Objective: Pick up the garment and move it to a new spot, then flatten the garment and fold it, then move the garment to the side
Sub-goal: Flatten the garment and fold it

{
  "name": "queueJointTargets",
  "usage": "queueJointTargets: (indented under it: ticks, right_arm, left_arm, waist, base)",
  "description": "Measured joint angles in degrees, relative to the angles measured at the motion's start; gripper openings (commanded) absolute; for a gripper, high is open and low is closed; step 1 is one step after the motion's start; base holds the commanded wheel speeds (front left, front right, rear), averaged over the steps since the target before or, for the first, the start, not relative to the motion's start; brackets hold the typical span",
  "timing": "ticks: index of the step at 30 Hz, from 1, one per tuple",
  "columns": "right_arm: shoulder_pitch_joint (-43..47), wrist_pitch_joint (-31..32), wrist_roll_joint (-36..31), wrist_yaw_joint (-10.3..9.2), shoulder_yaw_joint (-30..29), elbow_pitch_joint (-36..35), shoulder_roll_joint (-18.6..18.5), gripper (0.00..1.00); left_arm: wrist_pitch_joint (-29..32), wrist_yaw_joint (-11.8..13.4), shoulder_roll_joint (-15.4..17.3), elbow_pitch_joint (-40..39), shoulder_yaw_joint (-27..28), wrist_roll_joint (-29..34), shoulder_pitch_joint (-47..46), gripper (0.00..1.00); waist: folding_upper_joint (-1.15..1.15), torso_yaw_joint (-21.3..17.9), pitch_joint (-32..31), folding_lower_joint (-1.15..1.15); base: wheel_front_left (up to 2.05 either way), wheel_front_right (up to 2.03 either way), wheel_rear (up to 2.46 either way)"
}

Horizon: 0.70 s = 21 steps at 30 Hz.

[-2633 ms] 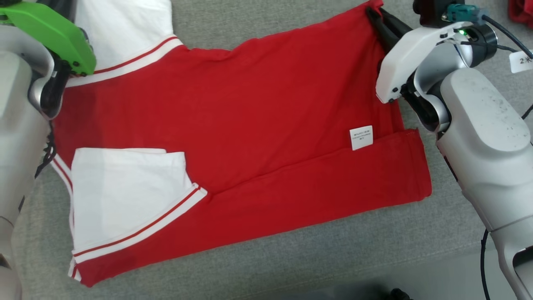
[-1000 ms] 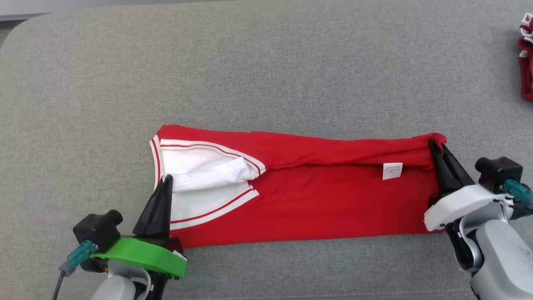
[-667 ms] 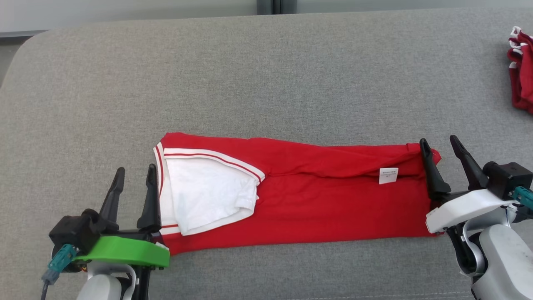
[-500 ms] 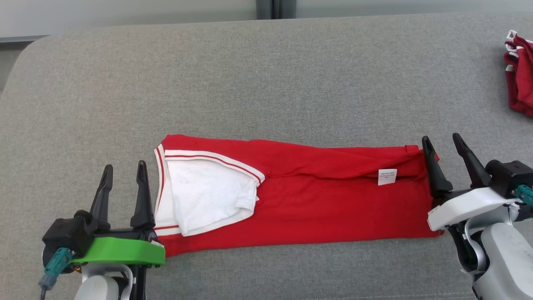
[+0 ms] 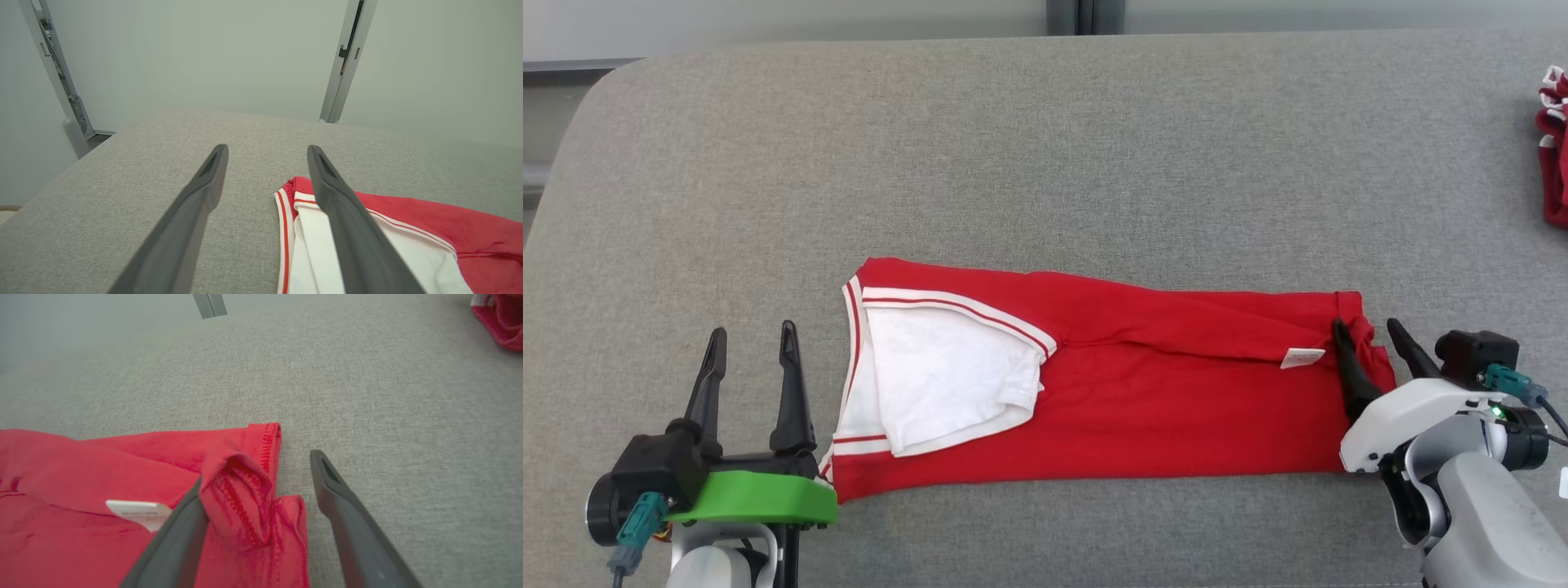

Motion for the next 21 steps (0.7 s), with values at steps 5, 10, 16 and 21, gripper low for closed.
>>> queueJointTargets:
  ticks: [5,10,16,21]
  right_arm:
    - [1.1,1.0,0.9,0.0,1.0,2.9,1.7,1.0]
    - [1.1,1.9,2.5,-0.01,2.3,4.2,2.7,0.03]
    - [0.2,1.1,4.1,0.08,3.0,5.3,2.9,0.0]
    - [-0.4,0.0,5.1,0.13,0.5,6.6,0.6,0.0]
  left_arm:
    - [0.0,-0.5,-0.2,0.5,1.5,0.8,0.4,1.0]
    - [0.0,-0.8,-0.4,0.8,2.0,1.5,0.4,1.0]
    - [0.0,-1.1,-0.4,1.3,2.6,2.1,0.4,1.0]
    - [0.0,-1.2,-0.5,1.4,3.1,2.5,0.9,1.0]
  waist:
    - [0.0,-0.4,-0.4,0.0]
    - [0.0,-0.7,-0.5,0.0]
    - [0.0,-0.8,-0.6,0.0]
    - [0.0,-1.2,-1.6,0.0]
  base:
    - [0.0,0.0,0.0]
    - [0.0,0.0,0.0]
    - [0.0,0.0,0.0]
    - [0.0,0.0,0.0]
